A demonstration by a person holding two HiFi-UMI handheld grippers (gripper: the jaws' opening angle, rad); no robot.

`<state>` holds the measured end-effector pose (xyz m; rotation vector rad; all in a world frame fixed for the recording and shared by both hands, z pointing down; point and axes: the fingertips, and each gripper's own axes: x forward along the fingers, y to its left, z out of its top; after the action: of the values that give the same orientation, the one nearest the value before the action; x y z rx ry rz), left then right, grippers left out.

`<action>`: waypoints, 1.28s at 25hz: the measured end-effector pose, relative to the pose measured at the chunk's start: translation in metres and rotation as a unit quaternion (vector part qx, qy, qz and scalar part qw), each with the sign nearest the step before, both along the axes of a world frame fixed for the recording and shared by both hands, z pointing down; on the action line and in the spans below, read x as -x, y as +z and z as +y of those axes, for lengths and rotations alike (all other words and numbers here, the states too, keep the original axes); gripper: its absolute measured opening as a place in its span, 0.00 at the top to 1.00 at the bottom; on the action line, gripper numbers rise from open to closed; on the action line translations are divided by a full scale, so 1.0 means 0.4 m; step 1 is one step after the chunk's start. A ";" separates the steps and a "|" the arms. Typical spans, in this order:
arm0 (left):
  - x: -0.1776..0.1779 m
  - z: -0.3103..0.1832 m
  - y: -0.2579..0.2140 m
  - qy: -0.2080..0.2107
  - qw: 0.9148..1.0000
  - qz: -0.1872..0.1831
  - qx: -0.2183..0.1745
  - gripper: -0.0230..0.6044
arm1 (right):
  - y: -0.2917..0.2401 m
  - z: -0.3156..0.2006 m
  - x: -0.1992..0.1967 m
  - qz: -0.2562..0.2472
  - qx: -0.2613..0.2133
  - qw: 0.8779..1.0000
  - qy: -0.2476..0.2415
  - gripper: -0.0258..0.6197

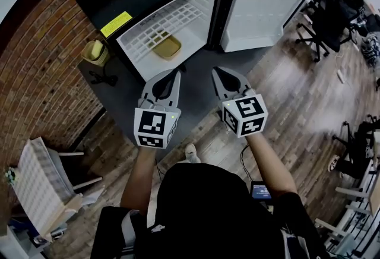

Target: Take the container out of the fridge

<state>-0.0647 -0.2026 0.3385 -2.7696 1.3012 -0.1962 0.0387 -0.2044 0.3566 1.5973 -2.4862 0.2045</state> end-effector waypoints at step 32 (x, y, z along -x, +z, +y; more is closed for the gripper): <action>0.010 -0.197 0.126 -0.006 0.999 -0.010 0.047 0.94 | 0.088 -0.223 0.023 -0.007 0.031 0.999 -0.013 0.90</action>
<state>-0.0688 -0.2814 0.3888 -2.8299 1.3383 -0.2931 0.0297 -0.2938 0.3917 1.5429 -2.4846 0.2855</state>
